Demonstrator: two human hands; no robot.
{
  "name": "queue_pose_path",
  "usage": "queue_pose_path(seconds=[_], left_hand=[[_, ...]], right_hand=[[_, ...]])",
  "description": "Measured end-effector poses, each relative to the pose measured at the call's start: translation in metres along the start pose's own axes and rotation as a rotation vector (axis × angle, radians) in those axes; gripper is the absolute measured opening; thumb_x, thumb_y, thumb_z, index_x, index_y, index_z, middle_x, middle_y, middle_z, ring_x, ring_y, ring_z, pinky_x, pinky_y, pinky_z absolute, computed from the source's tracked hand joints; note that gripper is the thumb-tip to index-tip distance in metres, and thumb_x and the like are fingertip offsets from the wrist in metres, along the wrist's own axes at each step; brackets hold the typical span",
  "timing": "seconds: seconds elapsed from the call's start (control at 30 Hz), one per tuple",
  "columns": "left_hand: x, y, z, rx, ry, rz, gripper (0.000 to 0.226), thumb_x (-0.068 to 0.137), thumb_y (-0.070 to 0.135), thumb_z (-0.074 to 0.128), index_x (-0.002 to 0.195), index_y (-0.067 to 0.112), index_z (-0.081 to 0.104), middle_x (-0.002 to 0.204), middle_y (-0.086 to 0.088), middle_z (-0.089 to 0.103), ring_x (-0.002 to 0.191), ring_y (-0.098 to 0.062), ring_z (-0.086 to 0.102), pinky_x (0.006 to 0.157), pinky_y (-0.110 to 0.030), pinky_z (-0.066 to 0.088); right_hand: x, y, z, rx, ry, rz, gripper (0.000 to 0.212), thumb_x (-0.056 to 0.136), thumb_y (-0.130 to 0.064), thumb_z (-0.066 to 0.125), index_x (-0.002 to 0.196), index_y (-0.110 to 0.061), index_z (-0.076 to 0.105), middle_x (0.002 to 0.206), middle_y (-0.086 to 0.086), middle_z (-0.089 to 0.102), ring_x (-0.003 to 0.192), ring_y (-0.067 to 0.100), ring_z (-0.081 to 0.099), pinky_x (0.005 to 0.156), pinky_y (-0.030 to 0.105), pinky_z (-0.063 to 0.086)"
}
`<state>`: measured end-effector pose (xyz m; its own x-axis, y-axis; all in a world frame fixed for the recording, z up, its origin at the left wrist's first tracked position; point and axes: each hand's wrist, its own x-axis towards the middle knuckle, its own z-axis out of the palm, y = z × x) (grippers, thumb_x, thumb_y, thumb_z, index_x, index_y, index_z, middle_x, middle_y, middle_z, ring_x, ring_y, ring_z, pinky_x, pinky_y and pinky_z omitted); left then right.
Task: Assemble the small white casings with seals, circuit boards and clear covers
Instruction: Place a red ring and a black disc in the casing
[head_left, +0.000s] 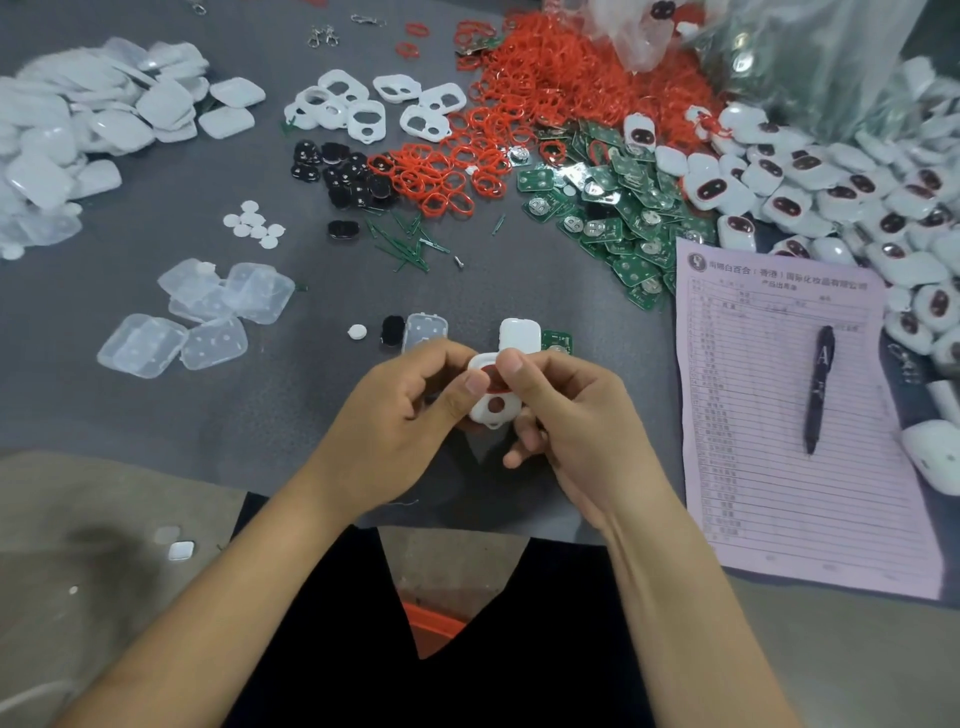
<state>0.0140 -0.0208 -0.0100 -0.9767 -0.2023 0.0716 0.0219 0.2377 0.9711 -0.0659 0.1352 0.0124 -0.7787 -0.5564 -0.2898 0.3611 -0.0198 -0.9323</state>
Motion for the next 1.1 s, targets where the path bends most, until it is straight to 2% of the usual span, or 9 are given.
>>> queue_pose_path(seconds=[0.07,0.17,0.27,0.43,0.63,0.83,0.9,1.0,1.1], left_hand=[[-0.001,0.000,0.000,0.004,0.003,-0.008,0.018,0.104,0.035,0.057,0.109,0.023,0.070,0.095,0.007,0.077,0.084,-0.016,0.076,0.076,-0.031,0.061],[-0.001,0.001,0.003,-0.014,0.001,-0.031,0.019,0.104,0.034,0.056,0.109,0.022,0.070,0.092,0.007,0.077,0.077,-0.014,0.076,0.071,-0.024,0.060],[0.000,0.003,0.005,-0.073,0.009,-0.056,0.022,0.106,0.031,0.053,0.114,0.021,0.071,0.093,0.004,0.078,0.076,-0.016,0.076,0.070,-0.024,0.061],[0.005,0.005,0.003,-0.135,0.000,-0.066,0.026,0.107,0.029,0.050,0.115,0.028,0.075,0.098,0.001,0.077,0.069,-0.022,0.075,0.066,-0.028,0.063],[0.005,0.000,0.003,-0.114,-0.014,-0.048,0.027,0.106,0.039,0.050,0.115,0.038,0.076,0.097,-0.001,0.077,0.069,-0.023,0.074,0.068,-0.038,0.064],[0.003,-0.001,0.001,-0.135,-0.029,-0.010,0.024,0.104,0.036,0.058,0.118,0.032,0.076,0.092,-0.002,0.077,0.072,-0.013,0.072,0.070,-0.023,0.059],[0.003,0.000,0.002,-0.079,-0.032,-0.003,0.024,0.105,0.036,0.057,0.118,0.030,0.075,0.088,-0.004,0.076,0.070,-0.017,0.071,0.070,-0.023,0.058],[0.001,0.002,0.004,-0.042,-0.047,0.011,0.024,0.107,0.032,0.054,0.118,0.026,0.074,0.086,-0.002,0.074,0.068,-0.008,0.070,0.066,-0.016,0.055],[0.003,0.001,0.005,-0.033,-0.048,0.004,0.023,0.108,0.030,0.054,0.118,0.023,0.073,0.087,0.002,0.075,0.070,-0.009,0.072,0.065,-0.016,0.055]], right_hand=[[-0.001,0.001,0.001,-0.018,0.041,-0.014,0.028,0.078,-0.042,0.077,0.078,-0.015,0.080,0.064,0.003,0.066,0.040,0.009,0.045,0.041,0.026,0.050],[-0.002,0.002,0.002,-0.006,0.064,-0.004,0.034,0.075,-0.046,0.079,0.076,-0.012,0.080,0.063,0.005,0.065,0.039,0.009,0.044,0.042,0.025,0.050],[-0.002,0.001,-0.001,0.067,0.012,0.023,0.035,0.080,-0.048,0.075,0.077,-0.013,0.079,0.066,0.007,0.065,0.042,0.010,0.046,0.046,0.026,0.053],[-0.004,-0.002,-0.016,0.243,-0.167,0.103,0.025,0.096,-0.029,0.061,0.100,-0.013,0.081,0.082,0.002,0.069,0.053,0.005,0.056,0.055,0.022,0.056],[-0.004,-0.005,-0.016,0.229,-0.162,0.135,0.017,0.090,-0.024,0.066,0.090,-0.015,0.080,0.078,0.004,0.071,0.058,0.007,0.066,0.053,0.018,0.055],[-0.005,-0.006,-0.014,0.203,-0.179,0.122,0.017,0.082,-0.033,0.074,0.089,-0.020,0.081,0.084,0.006,0.076,0.072,0.011,0.075,0.056,0.016,0.056],[-0.006,-0.006,-0.012,0.180,-0.165,0.114,0.015,0.084,-0.032,0.075,0.087,-0.018,0.079,0.081,0.008,0.076,0.071,0.012,0.075,0.056,0.016,0.056],[-0.006,-0.003,-0.008,0.128,-0.113,0.087,0.016,0.086,-0.030,0.069,0.081,-0.019,0.079,0.077,0.008,0.074,0.067,0.013,0.074,0.057,0.018,0.057],[-0.006,0.001,-0.004,0.096,-0.070,0.044,0.020,0.087,-0.033,0.067,0.080,-0.021,0.080,0.077,0.008,0.075,0.066,0.013,0.073,0.058,0.019,0.058]])
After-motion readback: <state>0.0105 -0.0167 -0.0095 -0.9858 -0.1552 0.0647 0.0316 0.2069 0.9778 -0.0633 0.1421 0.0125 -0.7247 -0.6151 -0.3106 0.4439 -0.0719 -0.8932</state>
